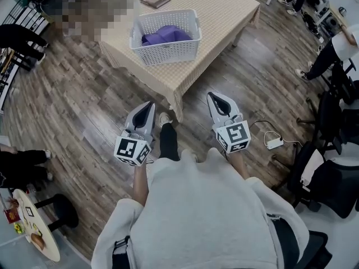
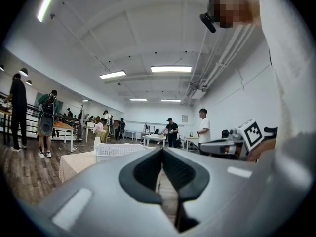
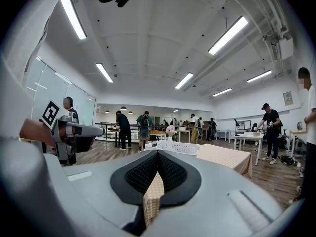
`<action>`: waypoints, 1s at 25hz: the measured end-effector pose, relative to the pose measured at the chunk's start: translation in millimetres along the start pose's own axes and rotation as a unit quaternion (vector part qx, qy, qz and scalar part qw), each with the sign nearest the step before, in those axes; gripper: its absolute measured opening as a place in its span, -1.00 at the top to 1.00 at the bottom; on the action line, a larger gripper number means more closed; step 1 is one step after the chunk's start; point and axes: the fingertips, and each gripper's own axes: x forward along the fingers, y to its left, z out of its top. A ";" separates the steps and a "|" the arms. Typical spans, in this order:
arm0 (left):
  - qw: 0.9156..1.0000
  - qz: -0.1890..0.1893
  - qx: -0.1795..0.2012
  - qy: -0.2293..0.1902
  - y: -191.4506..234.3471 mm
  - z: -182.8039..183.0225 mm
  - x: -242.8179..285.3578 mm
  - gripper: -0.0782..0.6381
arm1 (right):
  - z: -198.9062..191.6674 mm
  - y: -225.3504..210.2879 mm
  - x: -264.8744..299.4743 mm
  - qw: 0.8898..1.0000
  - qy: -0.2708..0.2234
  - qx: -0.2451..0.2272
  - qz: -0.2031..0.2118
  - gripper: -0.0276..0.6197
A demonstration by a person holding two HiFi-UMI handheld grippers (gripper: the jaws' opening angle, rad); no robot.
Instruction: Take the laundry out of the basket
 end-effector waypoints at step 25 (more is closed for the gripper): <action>0.998 -0.050 -0.014 -0.029 295.7 41.4 226.8 0.76 | 56.8 -85.5 335.5 0.998 0.018 -0.020 -0.049 0.92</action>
